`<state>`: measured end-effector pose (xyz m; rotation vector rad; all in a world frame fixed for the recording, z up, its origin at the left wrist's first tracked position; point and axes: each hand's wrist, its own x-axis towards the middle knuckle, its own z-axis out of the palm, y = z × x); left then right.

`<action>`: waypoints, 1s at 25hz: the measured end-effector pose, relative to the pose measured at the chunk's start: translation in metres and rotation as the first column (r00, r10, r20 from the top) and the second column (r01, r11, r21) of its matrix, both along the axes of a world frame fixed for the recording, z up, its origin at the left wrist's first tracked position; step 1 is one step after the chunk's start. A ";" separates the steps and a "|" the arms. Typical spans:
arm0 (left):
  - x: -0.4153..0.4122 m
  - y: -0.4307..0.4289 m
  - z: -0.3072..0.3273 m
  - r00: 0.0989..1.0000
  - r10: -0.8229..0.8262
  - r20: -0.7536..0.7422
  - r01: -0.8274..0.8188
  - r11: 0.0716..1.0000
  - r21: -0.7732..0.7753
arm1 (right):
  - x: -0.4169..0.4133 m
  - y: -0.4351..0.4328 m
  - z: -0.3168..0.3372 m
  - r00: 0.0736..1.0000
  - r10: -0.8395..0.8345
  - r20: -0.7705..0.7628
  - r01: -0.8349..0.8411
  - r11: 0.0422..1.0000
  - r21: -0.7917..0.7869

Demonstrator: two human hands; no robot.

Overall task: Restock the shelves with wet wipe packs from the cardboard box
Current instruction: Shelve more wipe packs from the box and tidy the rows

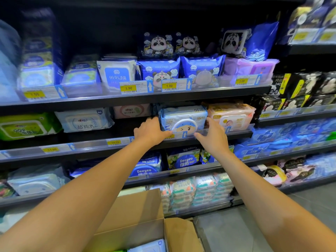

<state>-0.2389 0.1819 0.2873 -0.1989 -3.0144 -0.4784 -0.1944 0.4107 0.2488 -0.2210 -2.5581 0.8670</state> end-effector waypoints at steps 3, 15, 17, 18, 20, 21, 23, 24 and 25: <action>0.021 -0.012 -0.001 0.995 -0.034 -0.094 0.026 0.996 -0.083 | 0.015 -0.007 0.001 0.999 -0.021 0.037 0.019 0.999 0.044; 0.126 -0.111 -0.046 0.975 -0.145 -0.171 0.098 0.962 -0.253 | 0.094 -0.112 -0.010 0.977 0.173 0.125 -0.200 0.947 0.251; 0.144 -0.129 -0.060 0.980 -0.129 -0.150 0.092 0.968 -0.233 | 0.106 -0.130 -0.021 0.969 0.203 0.137 -0.232 0.943 0.240; 0.153 -0.140 -0.067 0.984 -0.124 -0.129 0.093 0.971 -0.219 | 0.112 -0.141 -0.029 0.964 0.220 0.148 -0.251 0.939 0.237; 0.170 -0.161 -0.083 0.989 -0.109 -0.102 0.088 0.977 -0.197 | 0.125 -0.160 -0.046 0.953 0.249 0.170 -0.287 0.922 0.259; 0.178 -0.172 -0.093 0.990 -0.102 -0.093 0.083 0.978 -0.194 | 0.132 -0.169 -0.056 0.946 0.262 0.189 -0.307 0.911 0.276; 0.192 -0.192 -0.114 0.993 -0.101 -0.064 0.086 0.976 -0.201 | 0.145 -0.185 -0.076 0.928 0.294 0.229 -0.353 0.889 0.291; 0.199 -0.201 -0.125 0.994 -0.099 -0.045 0.088 0.975 -0.203 | 0.150 -0.192 -0.088 0.918 0.309 0.250 -0.375 0.881 0.289; 0.205 -0.209 -0.136 0.995 -0.094 -0.021 0.088 0.976 -0.198 | 0.155 -0.198 -0.100 0.907 0.321 0.272 -0.395 0.873 0.287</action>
